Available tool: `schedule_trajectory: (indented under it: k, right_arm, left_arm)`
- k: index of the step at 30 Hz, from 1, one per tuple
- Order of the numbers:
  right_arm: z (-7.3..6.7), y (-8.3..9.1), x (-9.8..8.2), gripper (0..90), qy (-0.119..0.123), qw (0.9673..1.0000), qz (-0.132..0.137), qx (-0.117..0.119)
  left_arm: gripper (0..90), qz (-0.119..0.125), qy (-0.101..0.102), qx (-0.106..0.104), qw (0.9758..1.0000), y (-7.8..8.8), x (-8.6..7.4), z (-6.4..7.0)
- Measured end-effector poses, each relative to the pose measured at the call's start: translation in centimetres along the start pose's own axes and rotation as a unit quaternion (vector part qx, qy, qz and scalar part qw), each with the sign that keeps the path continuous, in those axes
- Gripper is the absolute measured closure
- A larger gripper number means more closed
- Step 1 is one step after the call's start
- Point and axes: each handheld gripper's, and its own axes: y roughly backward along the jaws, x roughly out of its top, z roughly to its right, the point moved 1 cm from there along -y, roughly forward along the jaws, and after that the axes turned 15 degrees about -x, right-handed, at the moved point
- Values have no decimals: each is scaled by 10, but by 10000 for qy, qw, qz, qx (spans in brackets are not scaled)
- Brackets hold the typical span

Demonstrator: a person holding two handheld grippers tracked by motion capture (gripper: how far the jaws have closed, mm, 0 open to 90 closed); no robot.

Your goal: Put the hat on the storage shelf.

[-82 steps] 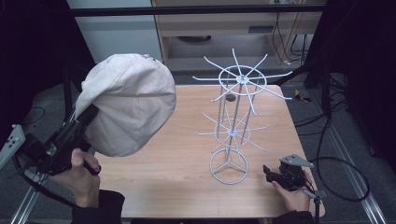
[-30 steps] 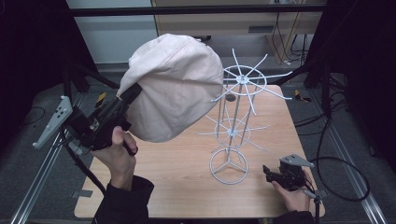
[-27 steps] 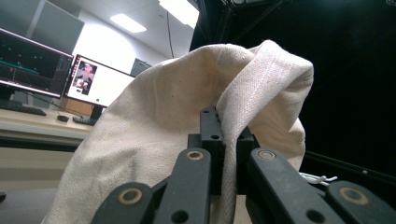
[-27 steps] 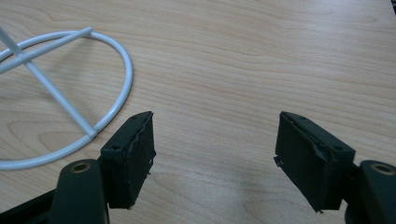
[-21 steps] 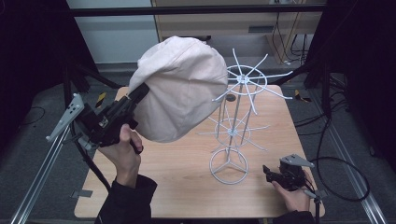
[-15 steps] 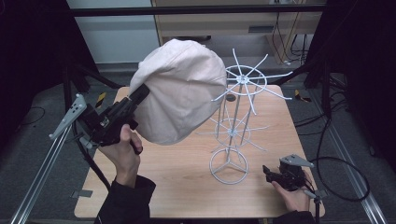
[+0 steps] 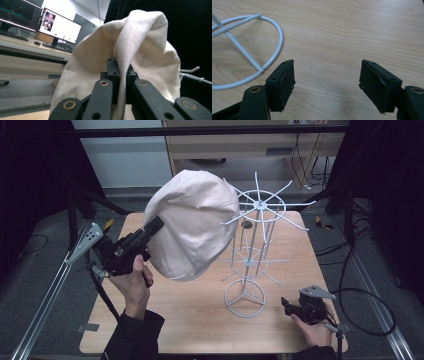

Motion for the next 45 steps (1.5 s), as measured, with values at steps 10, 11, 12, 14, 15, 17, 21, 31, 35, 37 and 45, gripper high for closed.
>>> schedule_trajectory:
  k: [10,11,12,14,15,17,21,31,35,37,45]
  right_arm:
    - [0,0,0,283,12,10000,-7,-11]
    - [0,0,0,283,12,10000,-7,-11]
    - [0,0,0,283,13,10000,-7,-11]
    - [0,0,0,283,13,10000,-8,-12]
    - [0,0,0,283,14,10000,-7,-9]
    - [0,0,0,283,14,10000,-9,-10]
    - [0,0,0,283,13,10000,-4,-7]
    - [0,0,0,283,14,10000,-16,-4]
    - [0,0,0,283,16,10000,-20,5]
    - [0,0,0,283,15,10000,-20,7]
    - [-1,0,0,283,16,10000,-14,25]
  left_arm:
    - [881,-307,108,145,9994,0,-17,-13]
    - [881,-307,108,145,9994,0,-17,-13]
    - [881,-337,124,159,9992,0,-19,-15]
    - [880,-380,154,163,9990,0,-22,-17]
    - [880,-432,173,169,9988,-1,-25,-18]
    - [879,-482,182,175,9985,-2,-28,-19]
    - [878,-547,204,181,9981,-3,-33,-21]
    - [876,-930,54,236,9954,-8,-47,-21]
    - [875,-1048,13,242,9942,-10,-53,-20]
    - [875,-1076,-1,234,9939,-10,-55,-20]
    - [873,-1331,-27,299,9906,-13,-67,-22]
